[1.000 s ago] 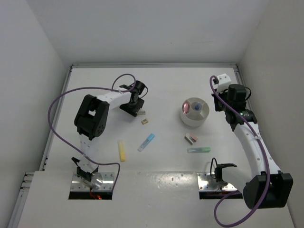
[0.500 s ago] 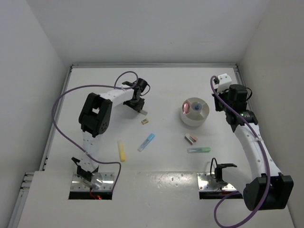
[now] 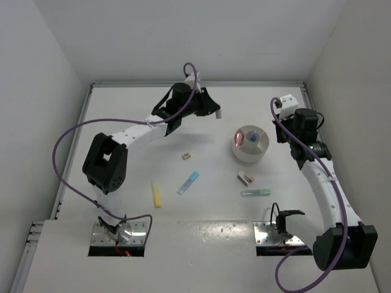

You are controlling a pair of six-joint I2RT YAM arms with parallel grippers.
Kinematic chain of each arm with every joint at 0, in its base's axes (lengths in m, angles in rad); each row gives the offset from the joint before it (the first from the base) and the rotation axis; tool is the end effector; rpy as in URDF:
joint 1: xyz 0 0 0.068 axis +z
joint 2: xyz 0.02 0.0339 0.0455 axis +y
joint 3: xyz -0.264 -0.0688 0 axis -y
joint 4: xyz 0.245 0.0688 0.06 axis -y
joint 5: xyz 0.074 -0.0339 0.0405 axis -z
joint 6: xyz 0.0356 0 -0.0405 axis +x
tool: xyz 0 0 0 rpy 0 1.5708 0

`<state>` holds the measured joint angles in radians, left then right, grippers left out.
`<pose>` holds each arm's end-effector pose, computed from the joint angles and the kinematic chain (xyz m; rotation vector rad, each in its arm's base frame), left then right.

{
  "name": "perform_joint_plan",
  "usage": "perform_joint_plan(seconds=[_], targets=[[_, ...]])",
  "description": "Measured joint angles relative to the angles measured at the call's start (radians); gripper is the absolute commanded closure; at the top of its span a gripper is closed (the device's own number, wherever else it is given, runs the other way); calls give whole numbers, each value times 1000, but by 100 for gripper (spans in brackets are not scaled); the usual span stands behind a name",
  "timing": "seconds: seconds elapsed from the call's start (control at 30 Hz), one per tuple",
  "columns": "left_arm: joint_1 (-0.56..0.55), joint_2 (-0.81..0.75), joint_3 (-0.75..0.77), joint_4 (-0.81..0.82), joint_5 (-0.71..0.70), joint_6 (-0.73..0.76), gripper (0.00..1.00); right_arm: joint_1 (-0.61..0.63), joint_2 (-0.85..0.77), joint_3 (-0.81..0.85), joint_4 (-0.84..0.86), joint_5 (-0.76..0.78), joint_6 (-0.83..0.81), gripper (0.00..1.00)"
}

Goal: Sort the stationery into containers
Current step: Pick up the stationery from the center of the board, then place the stationery in the storage box.

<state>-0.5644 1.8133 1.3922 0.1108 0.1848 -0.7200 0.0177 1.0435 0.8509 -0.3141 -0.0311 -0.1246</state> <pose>0.3643 -0.2384 0.2911 -0.0208 2.0159 -1.0281 0.2349 0.0053 0.3005 -0.1666 2.0707 -0.0331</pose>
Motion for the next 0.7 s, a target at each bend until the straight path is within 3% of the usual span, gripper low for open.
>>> perform_joint_plan(seconds=[0.2, 0.43, 0.7], targets=[[-6, 190, 153, 234, 237, 103, 100, 0, 23, -3, 0, 0, -4, 95], [-38, 393, 328, 237, 348, 147, 100, 0, 39, -8, 0, 0, -8, 94], [-83, 452, 408, 238, 396, 166, 100, 0, 39, -8, 0, 0, -11, 94]])
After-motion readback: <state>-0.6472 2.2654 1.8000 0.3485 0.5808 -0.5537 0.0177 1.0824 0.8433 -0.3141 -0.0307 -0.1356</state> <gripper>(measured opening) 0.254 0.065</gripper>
